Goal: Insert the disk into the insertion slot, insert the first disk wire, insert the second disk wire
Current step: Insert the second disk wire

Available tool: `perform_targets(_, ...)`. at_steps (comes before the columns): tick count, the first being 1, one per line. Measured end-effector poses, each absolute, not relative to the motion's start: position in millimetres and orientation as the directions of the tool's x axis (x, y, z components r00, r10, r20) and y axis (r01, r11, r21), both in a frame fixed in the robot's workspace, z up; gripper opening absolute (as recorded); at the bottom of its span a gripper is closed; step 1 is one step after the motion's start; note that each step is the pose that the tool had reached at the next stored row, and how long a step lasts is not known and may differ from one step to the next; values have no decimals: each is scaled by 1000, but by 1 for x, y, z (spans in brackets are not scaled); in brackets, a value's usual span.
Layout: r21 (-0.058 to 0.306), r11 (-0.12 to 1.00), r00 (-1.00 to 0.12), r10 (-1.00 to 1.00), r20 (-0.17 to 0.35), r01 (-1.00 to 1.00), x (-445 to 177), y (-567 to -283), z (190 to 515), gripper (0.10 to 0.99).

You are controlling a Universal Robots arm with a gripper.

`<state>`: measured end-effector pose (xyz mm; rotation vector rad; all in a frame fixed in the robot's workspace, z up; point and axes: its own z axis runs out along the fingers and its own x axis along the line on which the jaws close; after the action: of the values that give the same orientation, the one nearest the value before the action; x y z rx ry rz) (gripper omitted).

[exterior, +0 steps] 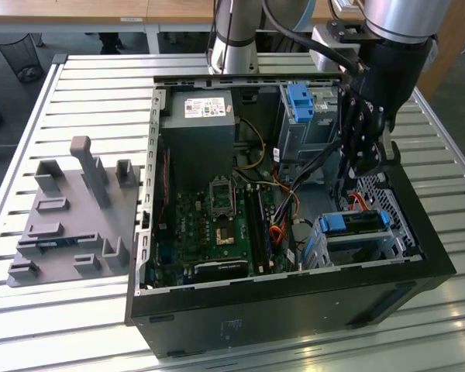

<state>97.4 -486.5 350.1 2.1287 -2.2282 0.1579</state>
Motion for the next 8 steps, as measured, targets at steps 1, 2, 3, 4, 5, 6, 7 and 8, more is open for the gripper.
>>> perform_targets(1,-35,44,-47,-993,112,-998,97,-486,350,247)
perform_targets(2,-35,44,-47,-992,113,-998,98,-486,349,247)
perform_targets(3,-35,44,-47,-992,114,-998,98,-486,349,247)
perform_targets(4,-36,44,-47,-992,116,-998,98,-486,348,247)
perform_targets(5,-36,44,-48,-992,117,-998,98,-486,348,247)
perform_targets(6,-36,44,-48,-992,119,-998,98,-485,348,247)
perform_targets(7,-36,43,-48,-991,122,-998,98,-485,347,247)
perform_targets(8,-36,43,-48,-991,125,-998,98,-485,347,247)
